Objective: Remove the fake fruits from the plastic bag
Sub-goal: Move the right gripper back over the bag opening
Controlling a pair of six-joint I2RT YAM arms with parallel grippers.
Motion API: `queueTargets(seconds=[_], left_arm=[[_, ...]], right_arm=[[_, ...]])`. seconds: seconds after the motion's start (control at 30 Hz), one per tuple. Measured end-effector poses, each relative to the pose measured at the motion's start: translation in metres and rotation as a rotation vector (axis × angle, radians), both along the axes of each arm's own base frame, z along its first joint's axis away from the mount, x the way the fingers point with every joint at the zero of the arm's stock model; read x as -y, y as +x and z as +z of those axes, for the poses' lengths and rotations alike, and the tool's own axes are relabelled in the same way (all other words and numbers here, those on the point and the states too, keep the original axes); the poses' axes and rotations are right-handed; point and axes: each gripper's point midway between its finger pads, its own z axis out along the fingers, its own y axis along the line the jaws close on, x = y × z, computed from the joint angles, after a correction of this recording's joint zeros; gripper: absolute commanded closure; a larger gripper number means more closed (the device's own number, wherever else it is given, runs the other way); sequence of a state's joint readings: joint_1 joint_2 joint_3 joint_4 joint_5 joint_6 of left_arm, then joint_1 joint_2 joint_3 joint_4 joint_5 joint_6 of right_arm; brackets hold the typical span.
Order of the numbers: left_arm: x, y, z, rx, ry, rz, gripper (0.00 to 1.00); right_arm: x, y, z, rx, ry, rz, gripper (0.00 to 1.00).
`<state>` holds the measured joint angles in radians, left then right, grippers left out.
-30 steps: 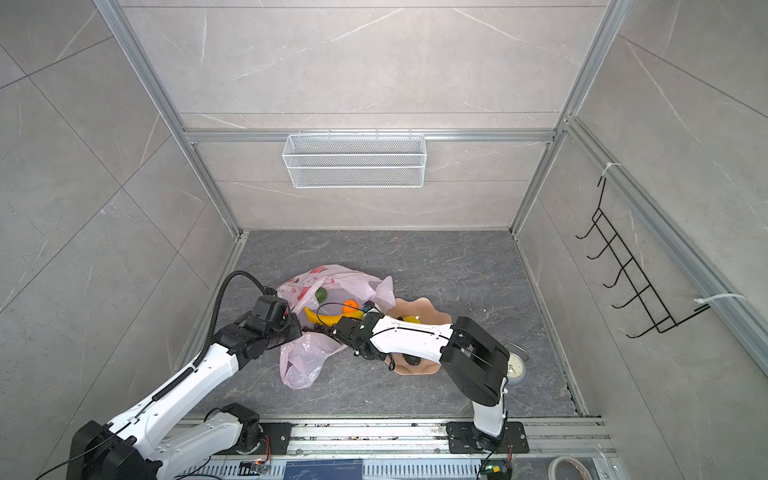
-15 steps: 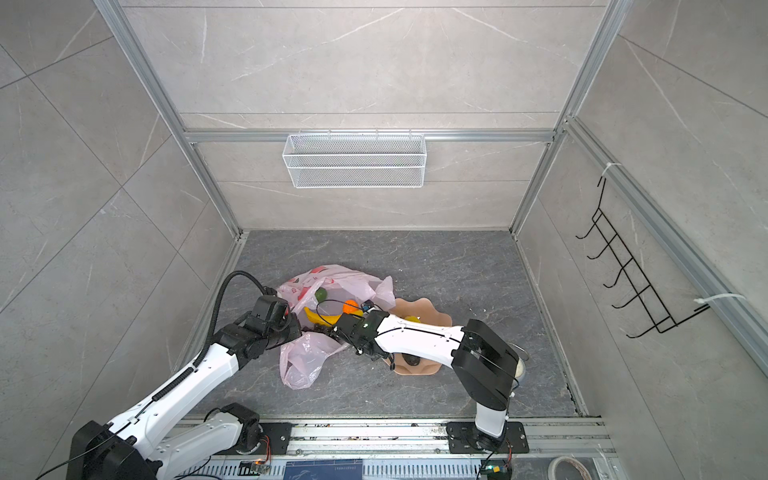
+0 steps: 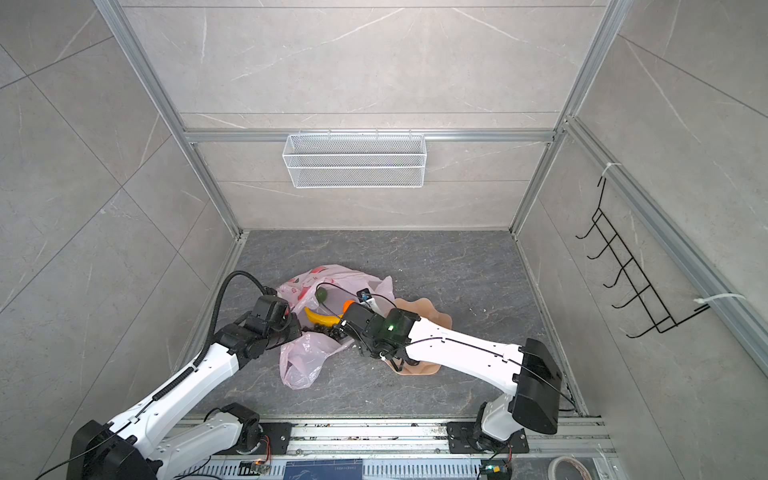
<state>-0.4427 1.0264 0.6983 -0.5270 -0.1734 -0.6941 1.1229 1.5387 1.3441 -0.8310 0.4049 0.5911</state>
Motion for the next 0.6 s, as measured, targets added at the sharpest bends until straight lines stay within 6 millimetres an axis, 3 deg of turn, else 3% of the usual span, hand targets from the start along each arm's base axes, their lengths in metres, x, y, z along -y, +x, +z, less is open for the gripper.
queueTargets(seconds=[0.13, 0.23, 0.37, 0.6], left_arm=[[0.000, 0.000, -0.001, -0.004, 0.004, -0.002, 0.91], [0.000, -0.001, -0.002, -0.009, 0.005, -0.002, 0.91], [-0.002, -0.003, -0.004, -0.010, 0.008, 0.000, 0.90], [-0.004, -0.006, -0.006, -0.014, 0.013, 0.002, 0.90]], right_arm=[[-0.045, 0.006, 0.022, 0.005, 0.136, 0.046, 0.27], [-0.083, 0.019, 0.023, -0.001, 0.186, 0.063, 0.29], [-0.118, 0.038, -0.006, -0.055, 0.191, 0.067, 0.31], [-0.124, 0.084, -0.060, -0.137, 0.179, -0.004, 0.32]])
